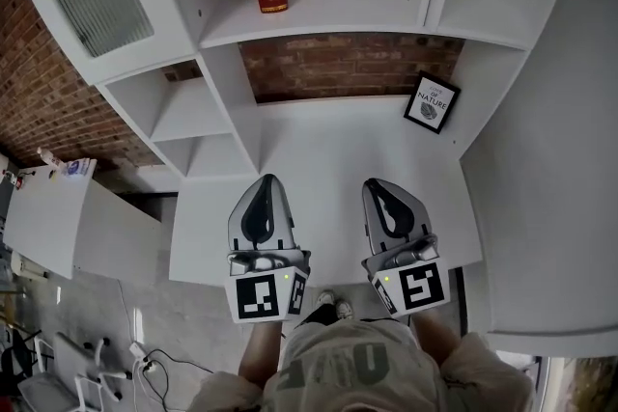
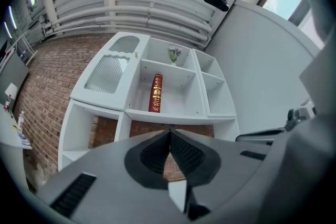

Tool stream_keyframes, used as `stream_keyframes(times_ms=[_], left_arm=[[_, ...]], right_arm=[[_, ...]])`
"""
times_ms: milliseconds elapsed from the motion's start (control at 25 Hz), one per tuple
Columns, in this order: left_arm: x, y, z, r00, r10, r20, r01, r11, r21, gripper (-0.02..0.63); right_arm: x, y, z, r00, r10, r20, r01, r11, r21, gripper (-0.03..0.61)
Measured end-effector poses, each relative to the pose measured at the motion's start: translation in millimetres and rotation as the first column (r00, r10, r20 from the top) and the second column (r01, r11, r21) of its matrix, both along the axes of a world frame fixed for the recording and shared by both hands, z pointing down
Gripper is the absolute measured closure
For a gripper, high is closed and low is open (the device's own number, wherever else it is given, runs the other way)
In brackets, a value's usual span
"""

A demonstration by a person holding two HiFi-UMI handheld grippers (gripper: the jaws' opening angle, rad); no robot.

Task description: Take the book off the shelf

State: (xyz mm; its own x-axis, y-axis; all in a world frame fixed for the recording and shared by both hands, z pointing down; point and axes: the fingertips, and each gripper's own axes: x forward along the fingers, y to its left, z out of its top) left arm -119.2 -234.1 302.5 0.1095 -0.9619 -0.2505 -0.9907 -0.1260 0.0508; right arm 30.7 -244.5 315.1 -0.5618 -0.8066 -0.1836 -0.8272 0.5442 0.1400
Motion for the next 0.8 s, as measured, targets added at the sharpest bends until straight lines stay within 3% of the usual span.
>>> stream_keyframes(times_ms=[320, 600, 640, 800], left_arm=[[1.5, -18.8, -17.4, 0.999, 0.041, 0.017, -0.041, 0.999, 0.02, 0.603], [5.5, -32.3, -57.8, 0.995, 0.091, 0.047, -0.093, 0.994, 0.053, 0.6], [7.9, -33.8, -70.0, 0.993, 0.109, 0.055, -0.112, 0.991, 0.07, 0.58], [6.2, -46.0, -127.5, 0.99, 0.135, 0.048, -0.141, 0.976, 0.163, 0.338]], right_arm=[[7.5, -16.4, -13.0, 0.998, 0.064, 0.023, -0.064, 0.998, 0.026, 0.555], [-5.4, -23.1, -16.0, 0.999, 0.036, 0.03, -0.037, 0.999, 0.032, 0.555], [-7.0, -23.2, -16.7, 0.999, 0.032, 0.036, -0.033, 0.999, 0.032, 0.555], [-11.2, -21.1, -17.4, 0.999, 0.019, 0.039, -0.02, 0.999, 0.029, 0.555]])
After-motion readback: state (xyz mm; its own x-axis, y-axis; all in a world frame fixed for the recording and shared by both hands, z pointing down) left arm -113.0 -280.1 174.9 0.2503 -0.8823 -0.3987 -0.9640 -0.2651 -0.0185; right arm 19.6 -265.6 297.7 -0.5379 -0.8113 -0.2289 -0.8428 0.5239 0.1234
